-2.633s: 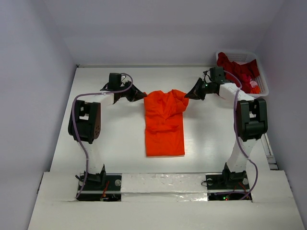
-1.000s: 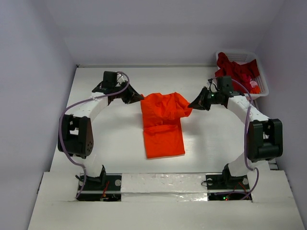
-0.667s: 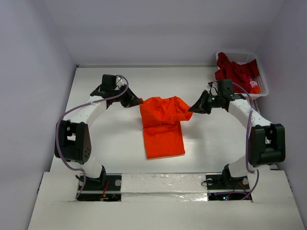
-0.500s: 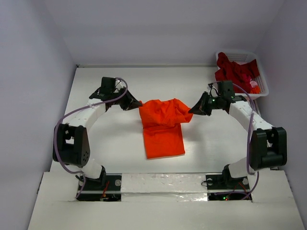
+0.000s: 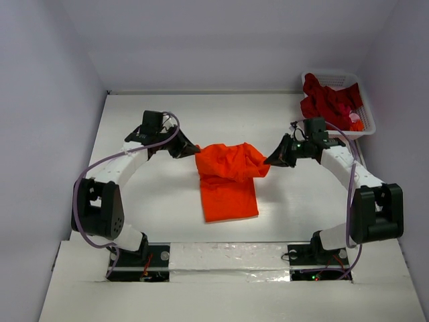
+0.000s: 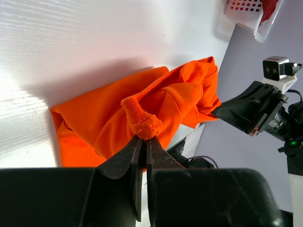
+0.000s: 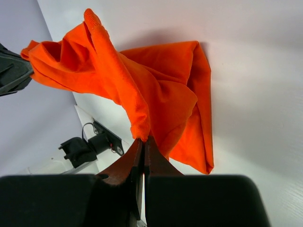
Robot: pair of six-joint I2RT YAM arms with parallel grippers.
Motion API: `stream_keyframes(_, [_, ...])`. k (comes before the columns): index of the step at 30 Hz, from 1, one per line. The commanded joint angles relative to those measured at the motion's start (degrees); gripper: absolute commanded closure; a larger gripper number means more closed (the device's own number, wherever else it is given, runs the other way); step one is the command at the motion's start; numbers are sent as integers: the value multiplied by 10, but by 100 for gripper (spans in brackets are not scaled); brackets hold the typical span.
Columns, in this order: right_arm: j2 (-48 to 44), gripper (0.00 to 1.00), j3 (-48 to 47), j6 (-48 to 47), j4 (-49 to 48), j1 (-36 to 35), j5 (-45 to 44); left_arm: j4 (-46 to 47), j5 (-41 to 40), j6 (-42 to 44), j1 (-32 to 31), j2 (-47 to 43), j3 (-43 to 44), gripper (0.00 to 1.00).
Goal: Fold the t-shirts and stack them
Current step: Fold the long partially folded tshirt into a neat square
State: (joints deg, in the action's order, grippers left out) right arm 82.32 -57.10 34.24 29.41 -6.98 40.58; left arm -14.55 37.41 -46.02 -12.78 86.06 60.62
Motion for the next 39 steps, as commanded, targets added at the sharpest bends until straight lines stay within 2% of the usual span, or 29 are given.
stream_keyframes(1, [-25,100,9,-11,3,-7,9,-8,3,0,-4,-40,-2,100])
stream_keyframes(10, [-45,100,18,-20,19,-7,3,-50,-15,22,-9,-56,-1,100])
stream_keyframes(20, [-66,100,50,-26,22,-7,2,-61,-41,35,-15,-85,-88,100])
stream_keyframes(27, [-83,100,77,-33,25,-7,-6,-75,-60,37,-32,-103,-104,100])
stream_keyframes(32, [-92,100,95,-40,28,-12,-13,-80,-71,37,-38,-126,-128,90])
stream_keyframes(39, [-104,100,117,-55,45,-24,-54,-107,-98,42,-62,-143,-167,72])
